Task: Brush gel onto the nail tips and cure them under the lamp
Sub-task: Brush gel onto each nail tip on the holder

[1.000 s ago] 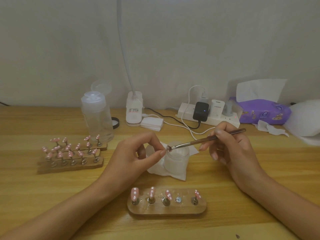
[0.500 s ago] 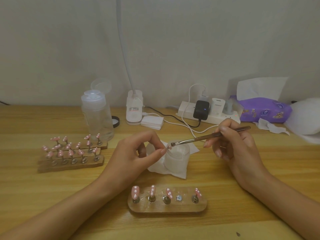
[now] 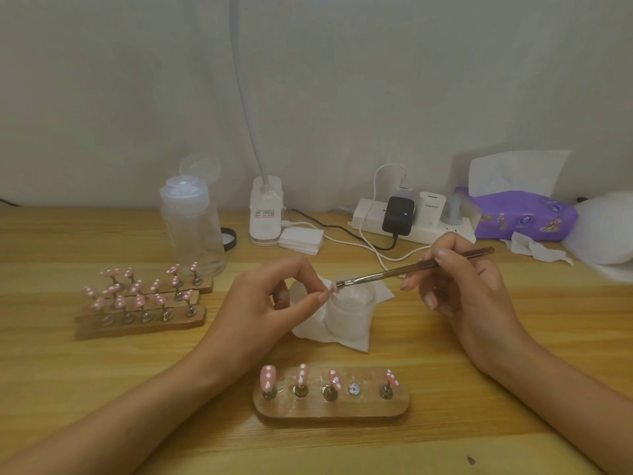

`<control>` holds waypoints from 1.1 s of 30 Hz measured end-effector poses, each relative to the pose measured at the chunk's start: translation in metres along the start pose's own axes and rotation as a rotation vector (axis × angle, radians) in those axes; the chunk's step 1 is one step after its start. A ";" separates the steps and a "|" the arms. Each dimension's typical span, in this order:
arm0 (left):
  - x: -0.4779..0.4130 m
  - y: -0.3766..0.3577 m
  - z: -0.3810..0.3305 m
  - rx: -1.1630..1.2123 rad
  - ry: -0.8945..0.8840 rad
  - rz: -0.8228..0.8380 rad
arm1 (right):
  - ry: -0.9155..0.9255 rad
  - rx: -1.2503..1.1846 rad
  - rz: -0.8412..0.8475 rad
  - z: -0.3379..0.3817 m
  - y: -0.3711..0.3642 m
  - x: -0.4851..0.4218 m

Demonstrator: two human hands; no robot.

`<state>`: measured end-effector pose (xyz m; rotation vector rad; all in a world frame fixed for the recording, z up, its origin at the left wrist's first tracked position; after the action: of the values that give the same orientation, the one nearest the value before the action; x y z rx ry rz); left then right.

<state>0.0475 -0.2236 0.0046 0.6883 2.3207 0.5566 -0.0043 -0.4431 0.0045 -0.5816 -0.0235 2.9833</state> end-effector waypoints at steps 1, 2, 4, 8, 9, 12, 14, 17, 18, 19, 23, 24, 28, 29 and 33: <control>0.000 0.000 0.000 0.006 -0.002 -0.003 | -0.005 0.007 0.013 -0.001 -0.001 0.000; 0.000 0.000 -0.001 0.011 -0.005 -0.004 | -0.012 0.018 0.019 -0.002 -0.002 0.000; 0.000 0.001 -0.001 0.010 -0.009 0.000 | -0.033 0.047 0.001 -0.004 0.000 0.000; -0.001 0.001 0.000 0.004 -0.006 0.007 | -0.039 0.041 -0.040 -0.004 0.004 0.000; -0.001 0.001 0.000 0.004 -0.005 0.006 | -0.025 0.024 -0.035 -0.002 0.003 -0.001; -0.001 0.001 -0.001 -0.001 -0.006 0.008 | -0.001 0.008 0.015 0.000 -0.001 -0.001; 0.000 0.000 -0.002 -0.003 -0.009 0.008 | -0.013 0.036 0.025 -0.002 -0.002 0.000; 0.000 0.001 -0.002 -0.006 -0.004 0.005 | -0.047 0.064 -0.014 -0.006 0.002 0.000; 0.000 0.001 -0.002 -0.009 0.000 0.006 | -0.044 0.059 -0.024 -0.006 0.003 0.000; 0.000 0.001 -0.001 -0.012 0.006 0.008 | -0.033 0.047 -0.029 -0.004 0.003 0.000; 0.000 0.001 -0.001 -0.015 0.010 0.007 | -0.004 0.018 0.018 -0.001 -0.001 -0.001; 0.000 0.001 -0.001 -0.012 0.007 0.006 | -0.013 0.030 0.024 -0.002 -0.002 0.000; 0.000 0.000 -0.003 -0.017 0.000 0.007 | -0.050 0.047 -0.021 -0.006 0.003 0.000; 0.000 0.000 -0.003 -0.017 0.002 0.008 | -0.042 0.042 -0.027 -0.006 0.003 0.000; 0.000 0.001 -0.003 -0.008 0.002 0.005 | -0.018 0.010 0.024 -0.002 -0.001 0.000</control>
<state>0.0458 -0.2237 0.0076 0.6899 2.3182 0.5683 -0.0039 -0.4421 0.0028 -0.5579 -0.0035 3.0099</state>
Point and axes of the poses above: each hand's wrist, its own x-axis away from the middle knuckle, its own y-axis out of the back of the hand, z = x × y, the point moved 6 cm from there along -x, towards the middle knuckle, and after that the axes turned 8 degrees about z, right-handed, at the moved point
